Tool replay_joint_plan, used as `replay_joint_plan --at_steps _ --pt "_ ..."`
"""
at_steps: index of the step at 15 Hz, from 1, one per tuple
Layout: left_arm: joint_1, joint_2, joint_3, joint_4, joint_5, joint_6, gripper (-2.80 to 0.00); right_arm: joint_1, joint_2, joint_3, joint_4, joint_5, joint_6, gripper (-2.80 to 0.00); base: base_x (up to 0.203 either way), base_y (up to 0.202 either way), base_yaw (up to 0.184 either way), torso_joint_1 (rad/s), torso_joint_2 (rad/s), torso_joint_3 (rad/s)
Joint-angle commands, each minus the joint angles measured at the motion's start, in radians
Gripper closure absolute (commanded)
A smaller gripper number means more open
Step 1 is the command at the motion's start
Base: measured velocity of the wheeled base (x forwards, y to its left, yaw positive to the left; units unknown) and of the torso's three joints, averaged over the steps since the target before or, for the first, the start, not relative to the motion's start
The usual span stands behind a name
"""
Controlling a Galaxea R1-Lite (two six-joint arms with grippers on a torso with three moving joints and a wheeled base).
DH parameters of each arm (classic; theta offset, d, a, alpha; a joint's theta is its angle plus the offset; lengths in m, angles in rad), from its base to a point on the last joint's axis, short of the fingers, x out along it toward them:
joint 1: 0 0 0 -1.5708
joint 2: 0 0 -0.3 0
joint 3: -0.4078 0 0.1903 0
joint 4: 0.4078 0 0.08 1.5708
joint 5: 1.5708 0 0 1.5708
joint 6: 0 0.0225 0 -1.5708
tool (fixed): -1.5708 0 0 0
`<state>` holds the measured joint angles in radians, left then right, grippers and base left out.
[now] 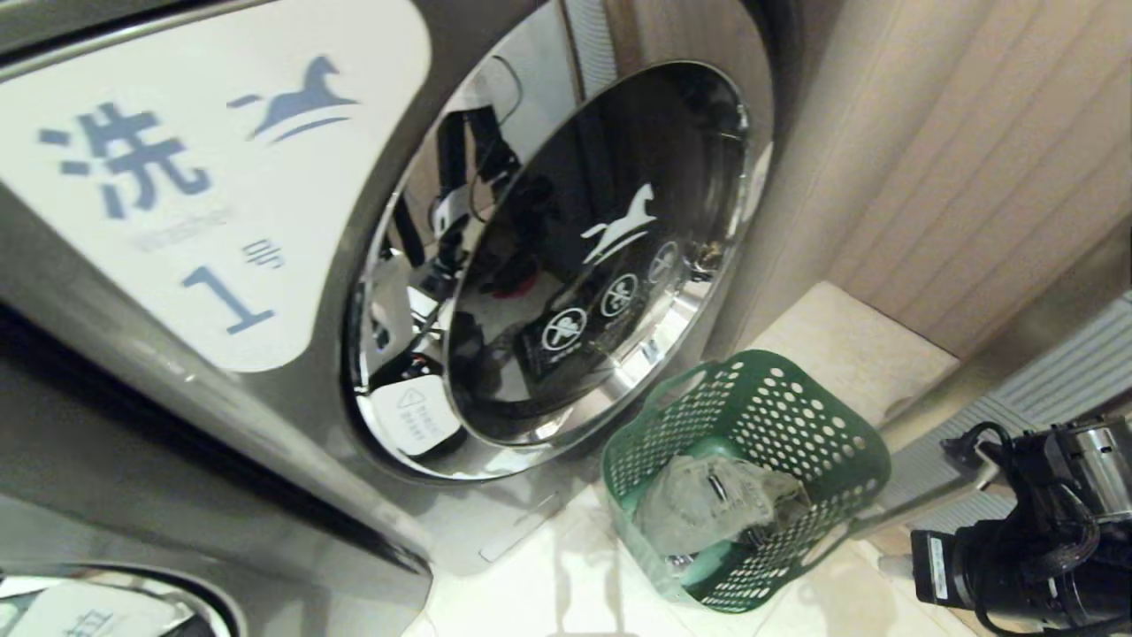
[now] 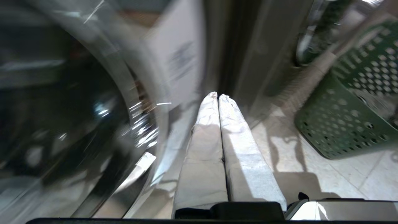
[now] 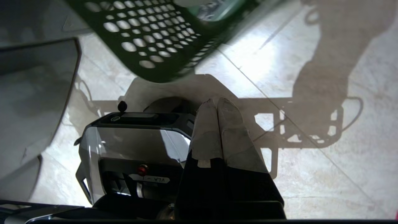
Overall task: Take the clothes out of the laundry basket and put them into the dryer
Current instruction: Take the clothes out of the basket
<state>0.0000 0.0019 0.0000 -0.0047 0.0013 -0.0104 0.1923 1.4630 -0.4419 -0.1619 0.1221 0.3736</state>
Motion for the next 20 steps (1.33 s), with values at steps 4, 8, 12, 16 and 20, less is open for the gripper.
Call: replay_joint_plan --at_steps 4,8,12,16,20 --pt "0.002 0.000 0.002 -0.001 0.000 0.000 0.00 0.000 0.000 0.009 0.000 -0.002 0.002 0.00 0.001 -0.007 0.177 0.002 0.00 0.004" --pt "0.002 0.000 0.002 -0.001 0.000 0.000 0.00 -0.001 -0.013 0.063 0.001 -0.034 0.007 0.00 0.003 -0.009 0.176 0.002 0.00 0.003" --pt "0.002 0.000 0.002 -0.003 -0.001 0.003 0.00 -0.003 -0.001 0.141 -0.002 -0.115 0.015 0.00 0.000 -0.005 0.100 0.001 0.00 0.002" --pt "0.002 0.000 0.002 -0.003 0.000 0.003 0.00 -0.015 0.022 0.166 -0.002 -0.187 0.021 0.00 0.000 0.000 0.000 0.000 0.00 0.000" --pt "0.002 0.000 0.002 -0.003 -0.001 0.003 0.00 -0.230 0.232 0.097 -0.042 -0.242 0.088 0.00 0.000 0.000 0.000 0.000 0.00 0.000"
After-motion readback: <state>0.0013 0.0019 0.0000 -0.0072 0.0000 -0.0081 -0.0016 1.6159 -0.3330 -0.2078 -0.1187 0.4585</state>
